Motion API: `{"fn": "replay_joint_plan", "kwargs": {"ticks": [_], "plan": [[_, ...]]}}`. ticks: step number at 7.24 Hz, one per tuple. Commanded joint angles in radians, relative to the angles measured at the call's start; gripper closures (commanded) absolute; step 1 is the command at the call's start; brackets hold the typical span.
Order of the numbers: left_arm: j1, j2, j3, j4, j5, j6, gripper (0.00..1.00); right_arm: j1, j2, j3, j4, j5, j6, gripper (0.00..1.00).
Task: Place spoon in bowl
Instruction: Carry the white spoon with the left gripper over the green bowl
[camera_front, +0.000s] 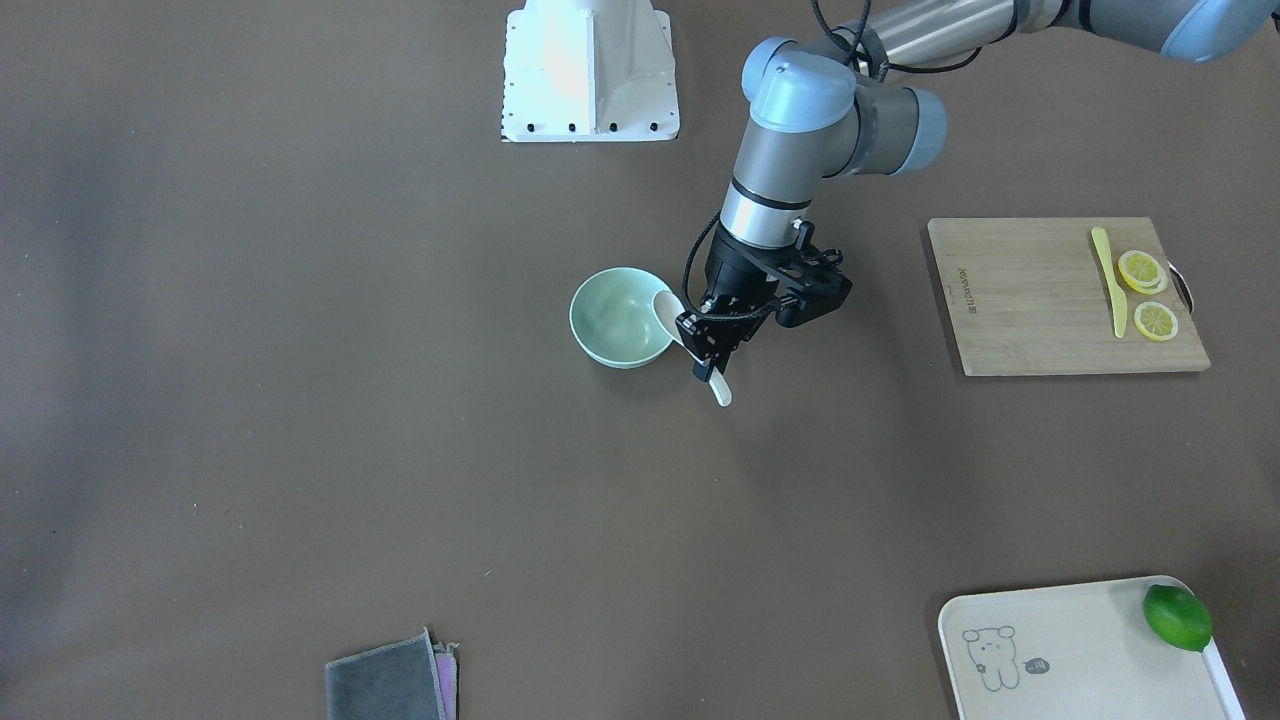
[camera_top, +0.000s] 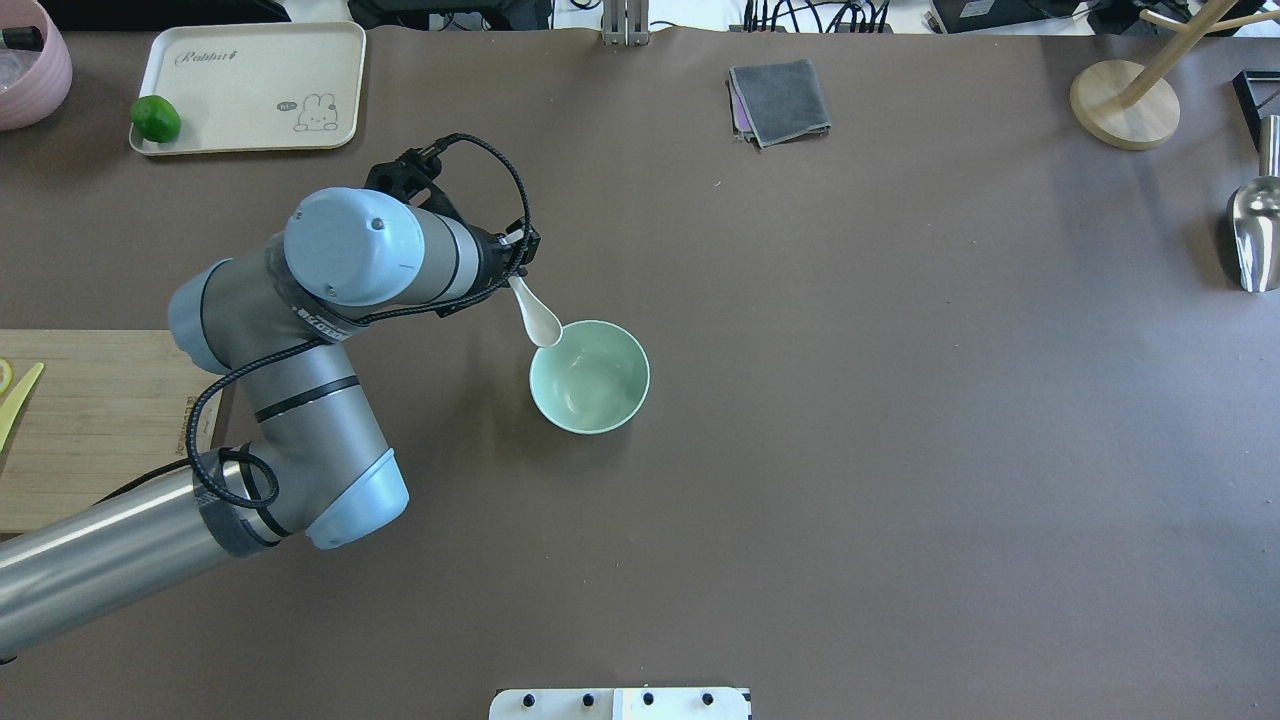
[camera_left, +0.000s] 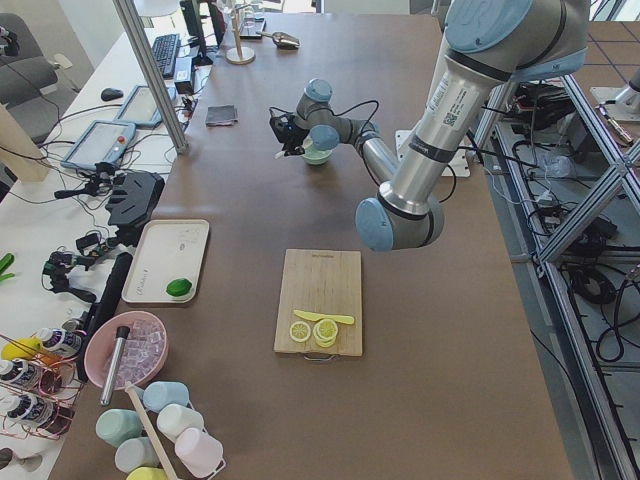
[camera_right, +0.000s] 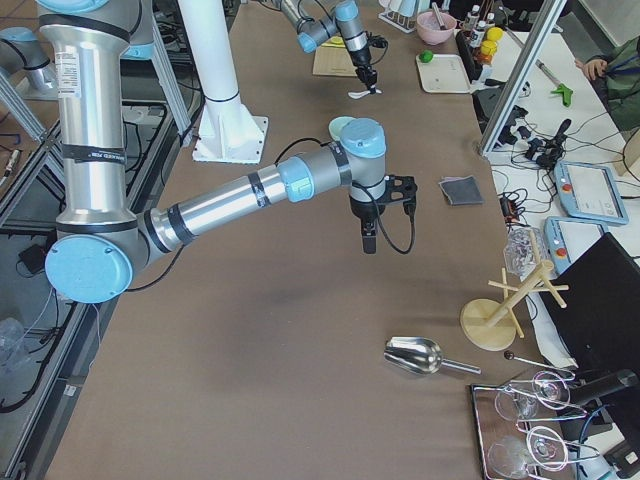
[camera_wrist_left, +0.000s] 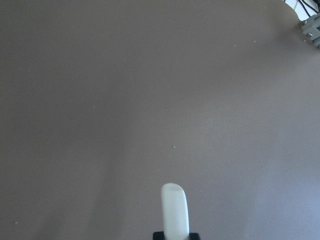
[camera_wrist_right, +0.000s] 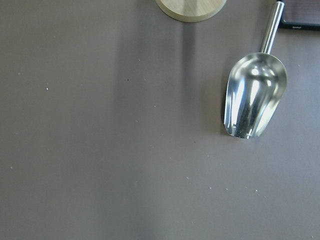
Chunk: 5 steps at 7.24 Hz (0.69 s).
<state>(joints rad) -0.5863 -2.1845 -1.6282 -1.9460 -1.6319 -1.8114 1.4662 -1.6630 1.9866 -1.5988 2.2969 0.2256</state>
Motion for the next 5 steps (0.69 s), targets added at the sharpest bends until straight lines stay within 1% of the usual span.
{"fn": "replay_joint_plan", "kwargs": {"ticks": [1, 2, 4, 5], "plan": [[0.037, -0.026, 0.008, 0.003, 0.032, -0.005, 0.62, 0.034, -0.034, 0.0, 0.002, 0.022, -0.04, 0.0], [0.057, -0.034, -0.002, 0.002, 0.033, -0.005, 0.36, 0.034, -0.032, 0.0, 0.002, 0.022, -0.04, 0.0], [0.065, -0.031, -0.012, 0.002, 0.04, 0.007, 0.05, 0.034, -0.034, 0.001, 0.002, 0.022, -0.038, 0.0], [0.065, -0.031, -0.024, 0.004, 0.037, 0.009, 0.03, 0.034, -0.034, 0.001, 0.002, 0.022, -0.038, 0.0]]}}
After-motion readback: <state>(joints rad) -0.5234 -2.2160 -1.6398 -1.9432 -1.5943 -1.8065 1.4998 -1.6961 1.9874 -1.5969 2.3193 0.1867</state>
